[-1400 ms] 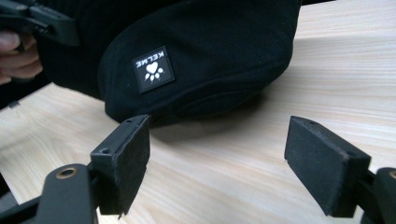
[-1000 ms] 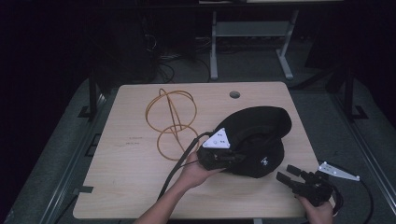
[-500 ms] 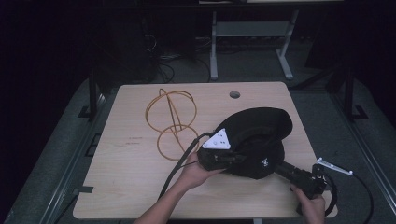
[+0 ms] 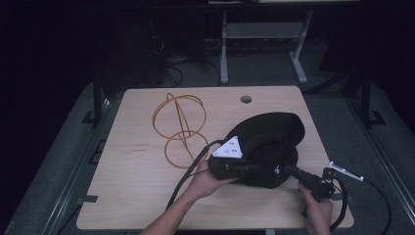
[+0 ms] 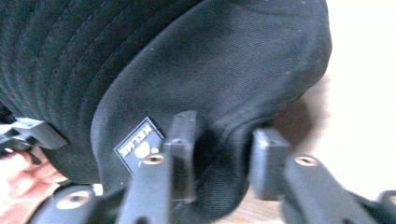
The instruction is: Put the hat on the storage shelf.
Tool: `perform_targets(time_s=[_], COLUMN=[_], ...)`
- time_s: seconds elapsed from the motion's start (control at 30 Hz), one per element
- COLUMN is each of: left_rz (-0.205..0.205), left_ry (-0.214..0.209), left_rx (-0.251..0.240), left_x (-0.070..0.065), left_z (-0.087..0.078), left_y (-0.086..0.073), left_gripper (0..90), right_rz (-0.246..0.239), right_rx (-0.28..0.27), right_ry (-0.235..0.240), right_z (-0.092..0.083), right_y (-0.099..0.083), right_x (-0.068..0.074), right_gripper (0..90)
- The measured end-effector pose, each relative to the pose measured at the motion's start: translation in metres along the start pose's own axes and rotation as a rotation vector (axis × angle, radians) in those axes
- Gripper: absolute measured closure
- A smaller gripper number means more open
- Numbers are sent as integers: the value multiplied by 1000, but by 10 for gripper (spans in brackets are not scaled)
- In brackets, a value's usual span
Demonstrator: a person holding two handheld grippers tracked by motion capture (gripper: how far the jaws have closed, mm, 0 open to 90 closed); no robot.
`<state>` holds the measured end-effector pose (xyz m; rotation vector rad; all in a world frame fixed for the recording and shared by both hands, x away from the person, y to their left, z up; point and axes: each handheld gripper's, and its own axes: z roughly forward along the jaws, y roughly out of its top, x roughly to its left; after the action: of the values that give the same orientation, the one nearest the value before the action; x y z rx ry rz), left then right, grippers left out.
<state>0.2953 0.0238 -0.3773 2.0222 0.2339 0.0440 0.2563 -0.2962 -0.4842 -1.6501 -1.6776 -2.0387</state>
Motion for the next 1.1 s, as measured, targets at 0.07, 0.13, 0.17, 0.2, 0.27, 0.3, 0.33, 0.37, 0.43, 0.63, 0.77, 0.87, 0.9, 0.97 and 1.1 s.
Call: perform_targets(time_s=[0.07,0.13,0.17,0.2,0.27,0.3,0.33,0.37,0.43,0.63,0.77,0.87,0.9,0.97,1.1], left_rz=[-2,-2,0,1,-2,-2,-1,-1,-3,-3,1,3,4,11,11], left_ry=[-1,0,3,6,8,8,12,12,16,33,40,45,46,49,50], left_rx=[1,1,3,7,11,11,13,13,17,36,47,53,55,60,61], left_x=[-1,-1,-2,-2,-2,-2,-2,-2,-2,-2,-3,-4,-4,-5,-6], left_z=[0,-1,-2,-3,-4,-4,-4,-4,-6,-8,-9,-9,-9,-8,-7], left_y=[0,0,0,-1,-3,-3,-4,-4,-5,-8,-8,-10,-10,-10,-12], left_gripper=[867,866,866,866,865,865,865,865,864,861,858,856,856,855,852], right_rz=[-16,-43,-53,-63,-82,-88,-95,-95,-110,-136,-150,-167,-167,-176,-189], right_rx=[0,-6,-18,-24,-32,-33,-39,-39,-56,-69,-68,-63,-63,-62,-64], right_ry=[-11,-26,-29,-35,-41,-46,-50,-50,-56,-59,-66,-73,-73,-78,-81], right_z=[1,2,2,0,-2,-3,-3,-3,-6,-6,-6,-6,-6,-7,-8], right_y=[0,2,2,4,6,8,9,9,13,21,24,27,27,29,33], right_x=[2,6,7,9,11,13,14,14,18,24,27,30,30,32,34], right_gripper=[726,790,809,823,830,832,834,834,839,844,847,851,851,853,857])
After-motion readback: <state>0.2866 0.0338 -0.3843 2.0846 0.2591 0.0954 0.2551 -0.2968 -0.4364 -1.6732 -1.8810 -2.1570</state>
